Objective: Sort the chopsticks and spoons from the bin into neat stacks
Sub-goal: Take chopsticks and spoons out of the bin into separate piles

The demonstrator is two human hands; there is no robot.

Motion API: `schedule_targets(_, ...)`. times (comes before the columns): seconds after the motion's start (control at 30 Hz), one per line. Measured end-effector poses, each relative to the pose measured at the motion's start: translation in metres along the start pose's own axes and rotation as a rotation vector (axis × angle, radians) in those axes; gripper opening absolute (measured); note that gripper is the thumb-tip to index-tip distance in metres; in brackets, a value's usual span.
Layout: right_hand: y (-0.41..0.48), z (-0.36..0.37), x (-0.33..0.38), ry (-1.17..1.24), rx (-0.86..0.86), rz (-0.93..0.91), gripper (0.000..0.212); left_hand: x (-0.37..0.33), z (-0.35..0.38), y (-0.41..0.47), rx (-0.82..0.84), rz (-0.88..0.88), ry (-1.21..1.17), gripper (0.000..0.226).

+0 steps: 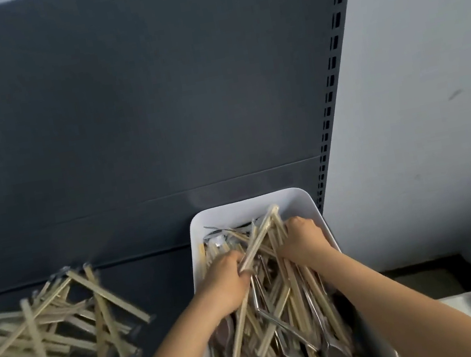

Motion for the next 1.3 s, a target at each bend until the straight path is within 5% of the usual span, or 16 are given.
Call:
schedule_targets(0.27,-0.006,-0.02,-0.006,0.315,-0.009,0.031,0.012,0.008,-0.024,-0.016,-0.11,-0.088,-0.363,0.016)
schedule_targets(0.57,-0.016,-0.051,0.03,0.56,-0.14,-0.105,0.012,-0.006,-0.032,-0.028,-0.098,0.049,-0.614,0.016)
schedule_targets(0.87,0.009,-0.011,0.011,0.08,0.004,0.009,0.014,0.013,-0.067,-0.045,-0.184,0.104,-0.756,0.02)
schedule_targets(1.1,0.014,0.021,0.021,-0.049,0.023,0.001,0.037,0.046,-0.084,-0.048,-0.23,0.095,-0.81,0.019)
schedule_targets(1.3,0.018,0.018,0.02,-0.024,0.1,0.035,0.034,0.051,-0.079,-0.049,-0.218,0.099,-0.843,0.019)
Point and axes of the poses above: each hand's wrist, its own y-axis towards the middle knuckle, its own z-axis out of the palm, x = y × z, the point moved 5 cm from there along y, towards the middle knuckle, and after that the axes turned 13 degrees about -z, right-handed, at the moved point
